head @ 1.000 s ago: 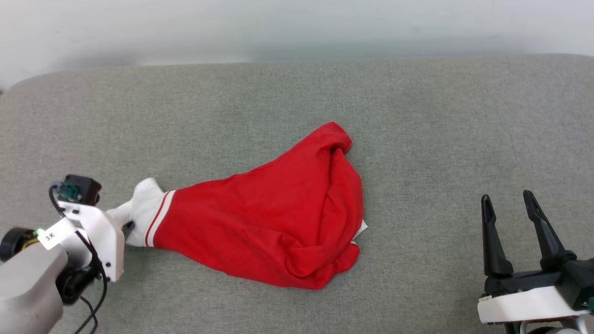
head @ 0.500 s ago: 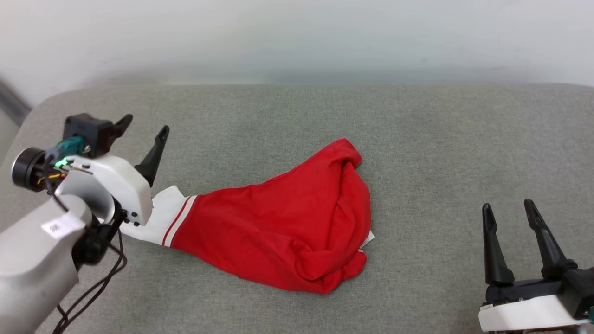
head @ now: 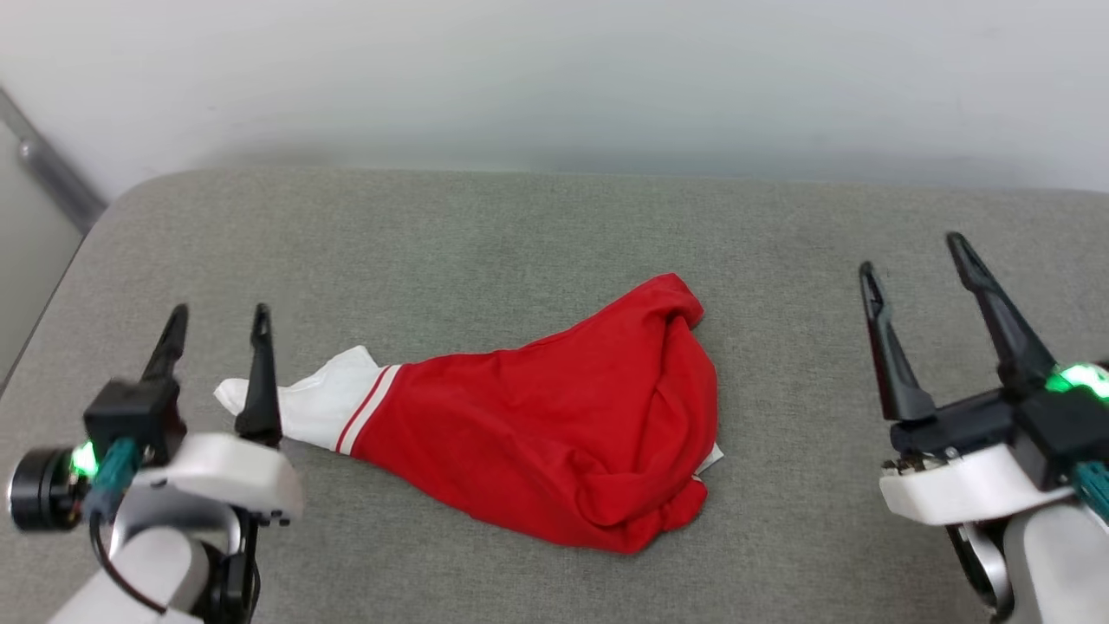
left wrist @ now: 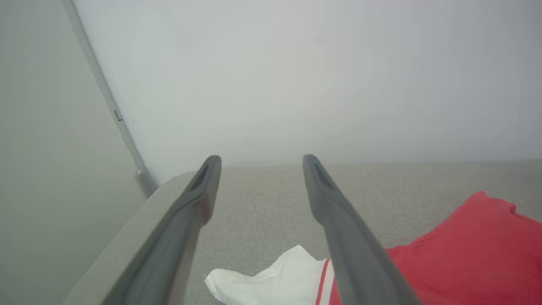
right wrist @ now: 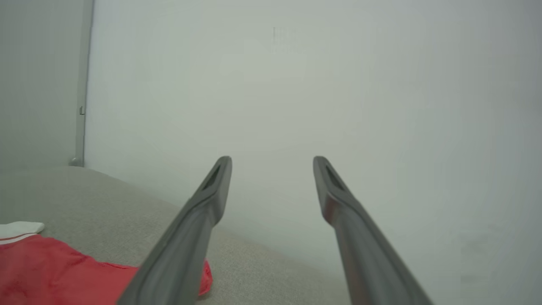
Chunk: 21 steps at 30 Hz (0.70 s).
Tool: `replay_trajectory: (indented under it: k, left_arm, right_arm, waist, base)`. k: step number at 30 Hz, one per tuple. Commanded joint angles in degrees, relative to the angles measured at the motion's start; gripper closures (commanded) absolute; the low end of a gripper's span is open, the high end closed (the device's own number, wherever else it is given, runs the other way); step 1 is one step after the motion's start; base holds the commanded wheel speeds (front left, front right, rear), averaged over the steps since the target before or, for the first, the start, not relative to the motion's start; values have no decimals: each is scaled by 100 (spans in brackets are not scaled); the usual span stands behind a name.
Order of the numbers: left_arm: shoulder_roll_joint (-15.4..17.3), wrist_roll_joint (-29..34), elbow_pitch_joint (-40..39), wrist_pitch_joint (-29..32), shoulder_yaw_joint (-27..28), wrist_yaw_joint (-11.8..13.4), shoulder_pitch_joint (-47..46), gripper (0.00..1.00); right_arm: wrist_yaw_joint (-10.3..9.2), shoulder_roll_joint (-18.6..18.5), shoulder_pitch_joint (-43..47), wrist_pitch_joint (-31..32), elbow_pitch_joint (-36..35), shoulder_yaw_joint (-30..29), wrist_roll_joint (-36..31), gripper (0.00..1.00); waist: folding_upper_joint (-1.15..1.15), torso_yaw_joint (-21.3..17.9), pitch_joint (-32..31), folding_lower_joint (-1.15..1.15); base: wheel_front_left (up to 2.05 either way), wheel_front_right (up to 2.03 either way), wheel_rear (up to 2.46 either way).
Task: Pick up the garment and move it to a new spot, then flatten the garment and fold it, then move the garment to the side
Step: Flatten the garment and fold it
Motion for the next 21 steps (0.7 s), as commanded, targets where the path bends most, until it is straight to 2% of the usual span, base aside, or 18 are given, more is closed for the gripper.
replay_trajectory:
  k: [1,4,6,9,14,18,21]
  left_arm:
    - [-102,154,-74,-12,187,21,226,0]
    - [-503,727,-246,-13,774,-41,902,0]
    - [-797,1039,-336,-13,1127,-118,1236,0]
    - [-1228,1431,-373,-13,1518,-356,1643,0]
    - [-1857,1959,-347,-14,2010,-805,1966,0]
    - [-2253,2284,-268,-13,2307,-1164,1996,0]
    - [-2528,2506,-228,-14,2496,-1422,1894,0]
  right_arm:
    - [-4,-155,-178,-9,126,126,87,0]
    - [-4,-664,-660,107,689,694,362,0]
    - [-4,-1038,-1077,540,998,1205,711,0]
    - [-4,-1625,-1628,1600,1263,2119,1398,0]
    - [-5,-2533,-2543,3562,1147,3728,2834,0]
    - [-5,-2933,-3123,4767,1035,4752,3907,0]
    - [-4,-3011,-3448,5280,1142,5316,4440,0]
  waist:
    - [0,34,-18,0]
    - [0,106,-58,0]
    - [0,152,-73,0]
    - [0,234,-86,0]
    - [0,360,-9,0]
    - [0,471,141,0]
    - [0,567,297,0]
  base:
    - [0,0,0]
    - [0,0,0]
    - [0,0,0]
    - [0,0,0]
    - [0,0,0]
    - [0,0,0]
    - [0,0,0]
